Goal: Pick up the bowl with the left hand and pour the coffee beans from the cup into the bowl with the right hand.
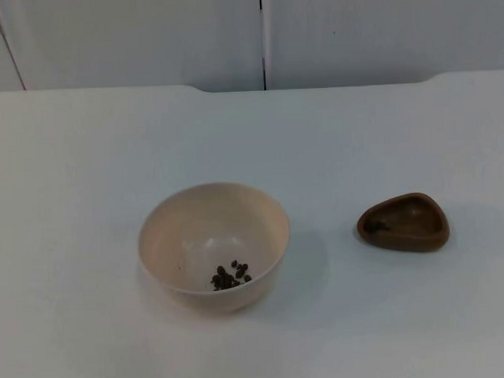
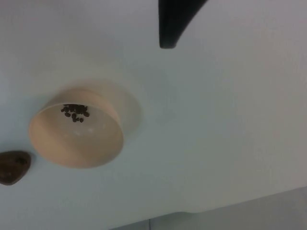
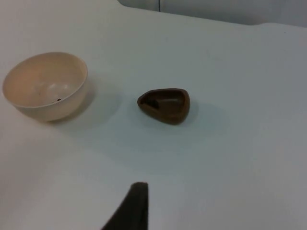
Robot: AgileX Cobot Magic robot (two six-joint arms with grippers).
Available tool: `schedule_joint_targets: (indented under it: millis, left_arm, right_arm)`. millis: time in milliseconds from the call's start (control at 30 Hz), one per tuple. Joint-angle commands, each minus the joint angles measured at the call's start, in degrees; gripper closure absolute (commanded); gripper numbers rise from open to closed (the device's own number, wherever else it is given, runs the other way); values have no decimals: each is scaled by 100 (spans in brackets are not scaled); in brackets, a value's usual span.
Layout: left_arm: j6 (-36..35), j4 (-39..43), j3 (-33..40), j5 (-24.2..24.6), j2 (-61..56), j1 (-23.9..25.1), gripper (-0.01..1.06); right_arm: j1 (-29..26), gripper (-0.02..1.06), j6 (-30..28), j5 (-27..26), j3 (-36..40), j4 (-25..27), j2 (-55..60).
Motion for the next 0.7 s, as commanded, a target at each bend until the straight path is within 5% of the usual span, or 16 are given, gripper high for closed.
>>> schedule_joint_targets:
  millis: [0, 667]
  left_arm:
    - [-54, 39, 28, -1, -22, 1, 0]
    - [-54, 29, 28, -1, -22, 1, 0]
  right_arm:
    - [-16, -1, -1, -6, 56, -30, -16]
    - [-16, -1, -1, -6, 56, -7, -16]
